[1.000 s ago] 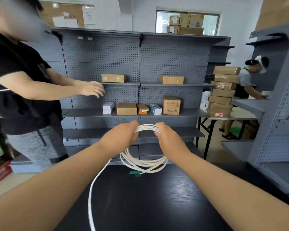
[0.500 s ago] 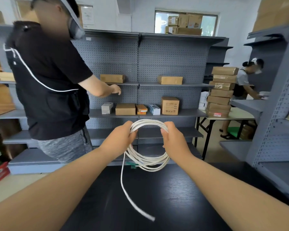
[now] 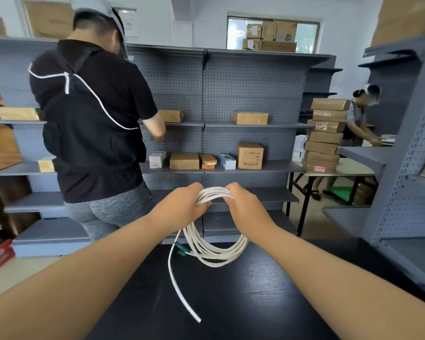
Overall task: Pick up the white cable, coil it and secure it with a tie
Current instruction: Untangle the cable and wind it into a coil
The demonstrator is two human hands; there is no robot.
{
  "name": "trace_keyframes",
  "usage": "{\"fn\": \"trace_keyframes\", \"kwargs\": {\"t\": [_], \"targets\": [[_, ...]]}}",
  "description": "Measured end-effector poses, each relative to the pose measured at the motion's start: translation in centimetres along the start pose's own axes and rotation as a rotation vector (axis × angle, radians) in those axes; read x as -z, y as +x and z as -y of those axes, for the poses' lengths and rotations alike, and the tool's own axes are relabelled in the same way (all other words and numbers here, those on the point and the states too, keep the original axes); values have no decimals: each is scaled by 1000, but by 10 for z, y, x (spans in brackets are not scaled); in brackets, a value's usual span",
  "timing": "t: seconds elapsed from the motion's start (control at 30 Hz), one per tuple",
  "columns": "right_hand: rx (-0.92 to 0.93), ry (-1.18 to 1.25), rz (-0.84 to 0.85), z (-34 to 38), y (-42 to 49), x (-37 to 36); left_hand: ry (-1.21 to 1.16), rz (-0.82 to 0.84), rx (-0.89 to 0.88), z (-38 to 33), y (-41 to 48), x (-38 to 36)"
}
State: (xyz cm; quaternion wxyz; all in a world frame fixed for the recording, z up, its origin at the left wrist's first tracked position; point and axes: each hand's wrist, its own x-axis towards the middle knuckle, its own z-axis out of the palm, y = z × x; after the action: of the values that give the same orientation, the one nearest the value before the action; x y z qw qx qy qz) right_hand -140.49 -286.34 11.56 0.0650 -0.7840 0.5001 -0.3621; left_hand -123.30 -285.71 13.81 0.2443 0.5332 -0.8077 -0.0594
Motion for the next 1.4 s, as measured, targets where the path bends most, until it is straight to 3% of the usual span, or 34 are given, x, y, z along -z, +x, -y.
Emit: {"fn": "trace_keyframes", "kwargs": {"t": [0.17, 0.57, 0.73, 0.9, 1.17, 1.4], "targets": [[-115, 158, -99, -7, 2, 0, 3, 12, 16, 8, 3, 0], [-89, 239, 73, 0, 1, 5, 355, 94, -46, -3, 12, 7], [-60, 151, 191, 4, 3, 1, 448, 123, -76, -3, 14, 4], [2, 48, 154, -1, 3, 0, 130, 115, -117, 6, 9, 6], [-127, 199, -15, -20, 9, 8, -675, 182, 237, 30, 0, 5], [-145, 250, -111, -25, 9, 12, -790, -263, 368, 42, 0, -3]]}}
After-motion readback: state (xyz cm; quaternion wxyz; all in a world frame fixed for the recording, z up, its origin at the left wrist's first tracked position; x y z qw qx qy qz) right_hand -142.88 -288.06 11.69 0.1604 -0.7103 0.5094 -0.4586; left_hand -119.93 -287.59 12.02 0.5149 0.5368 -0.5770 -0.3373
